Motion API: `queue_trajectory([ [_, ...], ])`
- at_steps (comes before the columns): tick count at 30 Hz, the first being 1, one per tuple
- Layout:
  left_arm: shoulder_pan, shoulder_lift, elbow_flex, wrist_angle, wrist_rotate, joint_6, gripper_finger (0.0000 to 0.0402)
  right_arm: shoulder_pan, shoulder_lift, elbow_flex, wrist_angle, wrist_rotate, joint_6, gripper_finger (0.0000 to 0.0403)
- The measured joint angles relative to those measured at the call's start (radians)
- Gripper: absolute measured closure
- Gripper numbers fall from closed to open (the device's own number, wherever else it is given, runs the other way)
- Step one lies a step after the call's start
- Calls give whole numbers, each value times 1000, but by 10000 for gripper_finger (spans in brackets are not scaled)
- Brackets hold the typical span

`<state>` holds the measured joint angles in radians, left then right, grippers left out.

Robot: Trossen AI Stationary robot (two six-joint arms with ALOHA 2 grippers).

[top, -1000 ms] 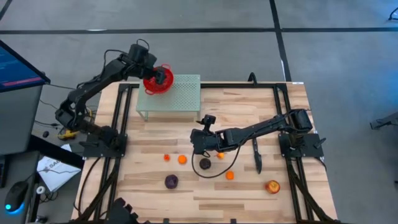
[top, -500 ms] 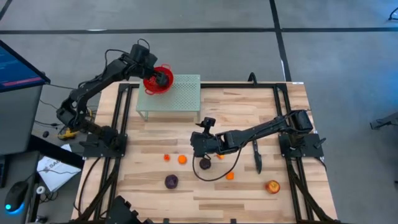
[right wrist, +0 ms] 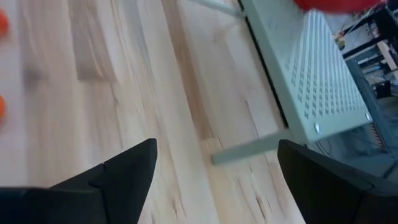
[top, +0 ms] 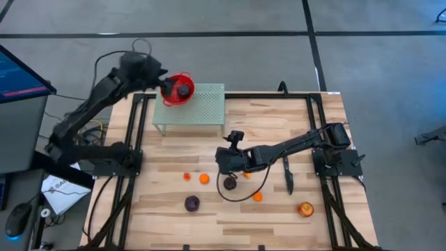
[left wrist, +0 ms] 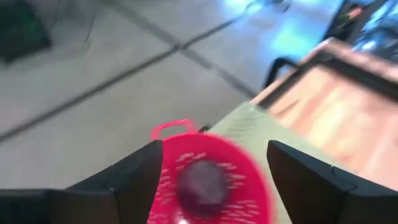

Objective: Pick & Place Fruit
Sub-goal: Put the left purple plum into the red strainer bowl

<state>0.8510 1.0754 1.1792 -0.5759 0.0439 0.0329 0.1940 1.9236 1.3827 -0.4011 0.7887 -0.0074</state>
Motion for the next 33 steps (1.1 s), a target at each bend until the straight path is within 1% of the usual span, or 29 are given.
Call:
queue_trajectory([
  [3, -104, -135, -92, 58, 0, -7, 134, -8, -17, -7, -91, -1, 0, 74],
  [7, -276, -292, -264, 165, 4, -45, 151, -13, -92, -66, -178, -12, 6, 74],
  [10, -416, -370, -400, 276, 5, -83, 161, -15, -182, -140, -189, -97, 8, 74],
  [13, -562, -389, -515, 397, -4, -98, 171, -21, -275, -227, -142, -173, 35, 74],
  [16, -709, -348, -577, 406, -76, -114, 181, -27, -344, -311, -46, -214, 90, 74],
  [19, -852, -275, -587, 357, -156, -143, 191, -22, -389, -388, 97, -217, 140, 74],
  [23, -1024, -179, -587, 314, -216, -195, 202, -12, -398, -466, 321, -223, 155, 74],
  [27, -1164, -114, -586, 271, -215, -301, 210, -4, -398, -502, 422, -224, 139, 74],
  [29, -1250, -78, -586, 270, -193, -303, 212, -5, -398, -517, 460, -224, 133, 74],
  [33, -1411, 4, -586, 293, -201, -315, 210, -12, -397, -525, 508, -224, 99, 74],
])
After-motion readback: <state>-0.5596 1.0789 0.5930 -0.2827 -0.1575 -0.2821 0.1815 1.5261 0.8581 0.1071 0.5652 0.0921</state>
